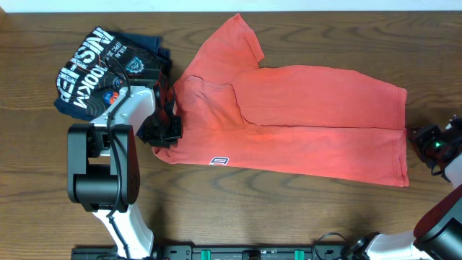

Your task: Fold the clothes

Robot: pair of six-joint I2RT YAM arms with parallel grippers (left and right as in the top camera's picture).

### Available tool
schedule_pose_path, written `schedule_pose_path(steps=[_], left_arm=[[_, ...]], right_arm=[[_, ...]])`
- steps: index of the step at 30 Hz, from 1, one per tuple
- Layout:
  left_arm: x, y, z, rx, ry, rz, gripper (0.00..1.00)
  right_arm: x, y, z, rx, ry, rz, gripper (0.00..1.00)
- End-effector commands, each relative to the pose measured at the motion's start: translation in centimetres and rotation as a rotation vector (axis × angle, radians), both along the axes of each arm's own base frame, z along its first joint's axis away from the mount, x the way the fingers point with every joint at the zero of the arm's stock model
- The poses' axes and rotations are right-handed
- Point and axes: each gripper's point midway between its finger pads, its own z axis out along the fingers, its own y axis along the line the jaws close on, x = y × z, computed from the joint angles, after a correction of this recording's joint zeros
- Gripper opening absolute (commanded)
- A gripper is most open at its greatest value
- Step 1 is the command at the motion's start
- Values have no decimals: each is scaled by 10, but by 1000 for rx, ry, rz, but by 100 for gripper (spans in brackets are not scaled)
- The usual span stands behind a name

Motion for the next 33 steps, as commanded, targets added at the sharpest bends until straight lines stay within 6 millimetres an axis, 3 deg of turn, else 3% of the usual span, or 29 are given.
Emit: schedule_pose_path(steps=[1, 5, 11, 14, 17, 19, 22, 26, 29, 33], left_arm=[[-9, 10, -20, 41, 44, 4, 25], [-4, 3, -4, 1, 32, 9, 25], [10, -9, 57, -70, -114, 15, 30], [12, -9, 86, -75, -200, 12, 35], [11, -10, 100, -77, -238, 26, 39], [7, -10, 98, -75, -225, 53, 39], [-2, -10, 81, -72, -184, 64, 34], [-9, -9, 49, -71, -177, 76, 25], [-8, -9, 27, -71, -223, 74, 24], [-18, -8, 2, -72, -238, 94, 24]], right_arm=[[-5, -1, 2, 8, 10, -13, 37], [-8, 16, 1, 80, 11, 28, 36], [-5, 39, 31, 129, -82, 114, 33], [-15, 49, 47, 143, -69, 108, 27], [-38, 57, 37, 179, 75, 13, 15], [-62, 57, 18, 171, 234, -71, 8], [-88, 63, -7, 147, 397, -116, 1], [-88, 66, -28, 141, 396, -110, 1], [-87, 65, -42, 142, 387, -123, 1], [-105, 61, -61, 133, 490, -199, 1]])
